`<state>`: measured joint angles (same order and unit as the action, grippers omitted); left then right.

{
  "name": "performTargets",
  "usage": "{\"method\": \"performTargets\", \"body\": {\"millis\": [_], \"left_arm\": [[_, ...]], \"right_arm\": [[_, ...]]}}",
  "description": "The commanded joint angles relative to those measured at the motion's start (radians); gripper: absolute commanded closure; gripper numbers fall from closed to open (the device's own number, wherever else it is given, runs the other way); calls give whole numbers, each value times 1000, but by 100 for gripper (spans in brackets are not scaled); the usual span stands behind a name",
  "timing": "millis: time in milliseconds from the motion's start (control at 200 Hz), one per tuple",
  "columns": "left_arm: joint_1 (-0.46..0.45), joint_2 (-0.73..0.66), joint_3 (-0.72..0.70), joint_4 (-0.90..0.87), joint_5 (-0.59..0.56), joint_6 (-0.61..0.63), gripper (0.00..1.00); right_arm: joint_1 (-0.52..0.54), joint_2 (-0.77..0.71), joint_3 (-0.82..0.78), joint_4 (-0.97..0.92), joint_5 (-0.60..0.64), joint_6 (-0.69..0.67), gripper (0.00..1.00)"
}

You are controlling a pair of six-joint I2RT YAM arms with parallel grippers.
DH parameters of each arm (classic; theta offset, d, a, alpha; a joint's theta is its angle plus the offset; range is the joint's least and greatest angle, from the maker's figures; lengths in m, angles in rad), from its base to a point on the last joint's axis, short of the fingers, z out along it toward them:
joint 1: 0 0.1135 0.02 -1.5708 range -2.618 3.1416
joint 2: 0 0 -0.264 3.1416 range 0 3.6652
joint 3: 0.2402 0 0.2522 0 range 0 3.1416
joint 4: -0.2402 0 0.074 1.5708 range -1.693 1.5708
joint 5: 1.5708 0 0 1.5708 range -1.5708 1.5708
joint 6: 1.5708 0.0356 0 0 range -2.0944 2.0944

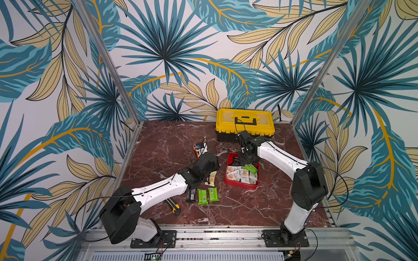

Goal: Take the cookies out of the storage box
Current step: Pick up the cookie from the storage box.

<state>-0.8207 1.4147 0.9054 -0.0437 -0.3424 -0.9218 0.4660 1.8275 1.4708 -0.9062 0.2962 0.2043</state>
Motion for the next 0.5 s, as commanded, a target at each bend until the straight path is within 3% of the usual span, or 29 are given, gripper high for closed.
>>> {"method": "performTargets", "body": {"millis": [0,491], "left_arm": [[3,-45,-55,-30,-26,-34,60],[4,-120,-131,-61,-41,-61,60]], "right_arm": [[18,51,38,-75,89,-20,42],[65,196,139,-154,166,-9,43]]}}
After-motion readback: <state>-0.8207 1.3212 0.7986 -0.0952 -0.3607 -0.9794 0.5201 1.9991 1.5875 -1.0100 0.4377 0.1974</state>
